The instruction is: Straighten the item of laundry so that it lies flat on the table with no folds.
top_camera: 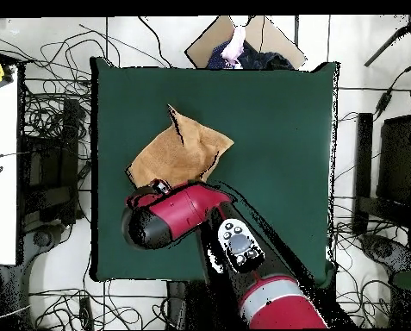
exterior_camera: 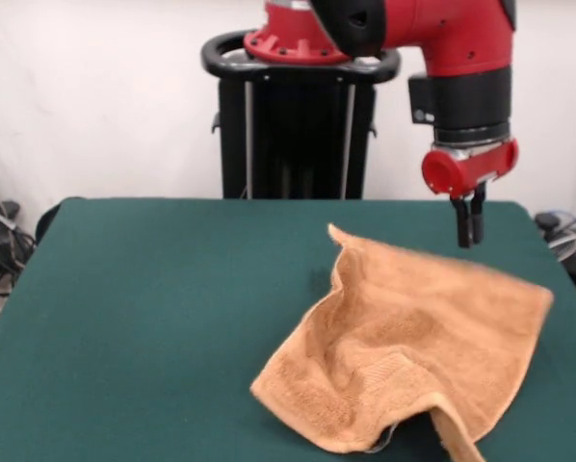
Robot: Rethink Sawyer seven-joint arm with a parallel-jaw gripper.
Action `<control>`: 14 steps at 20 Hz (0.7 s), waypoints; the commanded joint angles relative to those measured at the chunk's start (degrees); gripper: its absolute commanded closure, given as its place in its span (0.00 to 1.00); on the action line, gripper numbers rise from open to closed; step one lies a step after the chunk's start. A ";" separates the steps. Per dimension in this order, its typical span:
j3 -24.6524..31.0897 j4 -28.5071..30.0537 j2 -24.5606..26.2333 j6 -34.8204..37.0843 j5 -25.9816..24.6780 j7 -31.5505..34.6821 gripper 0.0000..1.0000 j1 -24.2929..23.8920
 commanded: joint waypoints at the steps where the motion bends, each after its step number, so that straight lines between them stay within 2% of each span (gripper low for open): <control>1: 6.70 3.28 1.07 7.12 -4.61 -8.21 1.00 -2.77; 7: 10.48 2.32 2.29 9.34 -7.99 -13.74 1.00 -6.38; 14: 12.90 2.45 1.91 10.87 -11.16 -13.46 1.00 -9.29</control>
